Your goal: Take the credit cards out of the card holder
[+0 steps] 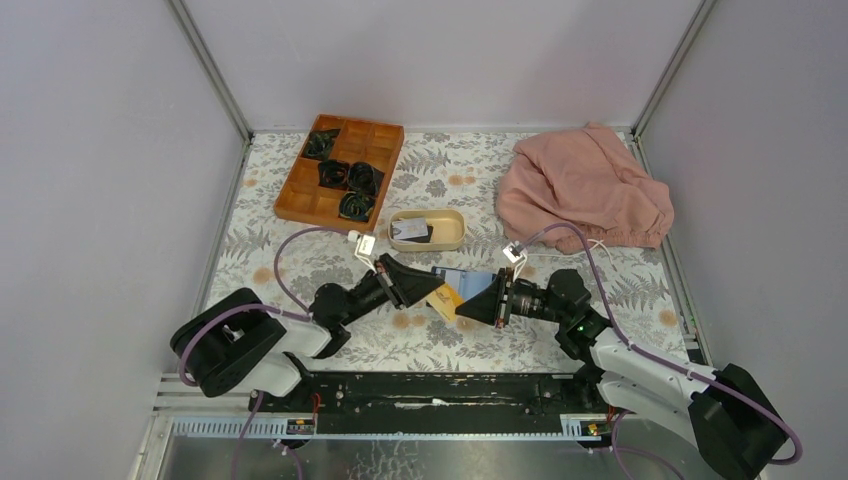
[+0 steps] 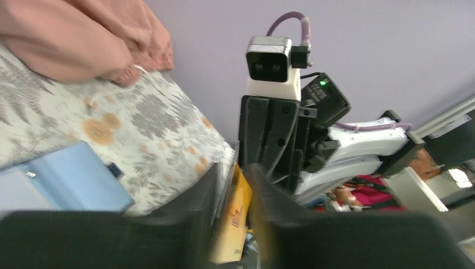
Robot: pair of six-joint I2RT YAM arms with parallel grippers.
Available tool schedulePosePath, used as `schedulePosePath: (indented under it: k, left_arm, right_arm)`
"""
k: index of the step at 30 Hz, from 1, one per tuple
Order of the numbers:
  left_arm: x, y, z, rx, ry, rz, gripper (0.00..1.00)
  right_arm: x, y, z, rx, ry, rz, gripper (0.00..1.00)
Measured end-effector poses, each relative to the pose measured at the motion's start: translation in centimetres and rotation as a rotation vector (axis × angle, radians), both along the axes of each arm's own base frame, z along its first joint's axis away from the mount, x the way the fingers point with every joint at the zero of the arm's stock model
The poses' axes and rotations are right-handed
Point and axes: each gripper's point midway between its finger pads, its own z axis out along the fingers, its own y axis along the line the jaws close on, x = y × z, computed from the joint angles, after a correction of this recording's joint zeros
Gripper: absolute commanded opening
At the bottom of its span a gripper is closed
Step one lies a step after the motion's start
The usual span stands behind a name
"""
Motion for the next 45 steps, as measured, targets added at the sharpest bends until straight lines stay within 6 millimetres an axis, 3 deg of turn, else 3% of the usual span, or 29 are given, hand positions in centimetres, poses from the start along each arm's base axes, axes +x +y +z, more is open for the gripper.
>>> schedulePosePath:
  k: [1, 2, 5, 8, 12, 15, 18, 23, 32, 41, 45]
  left_arm:
    - [0.2, 0.1, 0.0, -0.003, 0.005, 0.011, 0.63]
    - [0.3, 0.3, 0.0, -0.006, 0.009, 0.027, 0.67]
    - [0.5, 2.1, -0.9, -0.008, 0.040, 0.108, 0.68]
    - [1.1, 4.5, -1.3, -0.023, 0.070, 0.218, 0.68]
    - [2.3, 6.9, 1.7, -0.107, 0.038, 0.349, 0.68]
    - [1.9, 8.5, 4.1, -0.155, -0.011, 0.402, 0.68]
    - [1.7, 9.6, 4.6, -0.145, -0.034, 0.440, 0.68]
    - [1.5, 10.2, 3.1, -0.056, -0.029, 0.471, 0.70]
    - [1.5, 9.6, 0.0, 0.068, 0.007, 0.450, 0.72]
    - [1.9, 9.4, -1.8, 0.136, 0.032, 0.441, 0.76]
    - [2.4, 9.3, -2.9, 0.168, 0.053, 0.441, 0.77]
  right_arm:
    - [0.0, 0.0, 0.0, 0.000, 0.001, -0.002, 0.00]
    - [0.1, 0.0, -0.1, -0.002, 0.000, -0.004, 0.00]
    - [0.7, 0.0, -1.0, -0.070, 0.020, -0.021, 0.00]
    - [2.6, 0.4, -0.8, -0.156, 0.034, -0.042, 0.00]
    - [7.0, 0.3, 0.3, -0.215, 0.047, -0.085, 0.00]
    - [10.3, 0.4, -0.4, -0.295, 0.090, -0.084, 0.00]
    - [13.3, 1.5, -1.5, -0.369, 0.143, -0.025, 0.00]
    - [18.3, 3.6, -3.6, -0.479, 0.186, 0.082, 0.00]
    - [24.5, 5.2, -4.5, -0.536, 0.152, 0.189, 0.00]
    - [24.4, 4.8, -8.6, -0.552, 0.257, 0.248, 0.00]
    - [24.1, 4.8, -9.6, -0.552, 0.281, 0.259, 0.00]
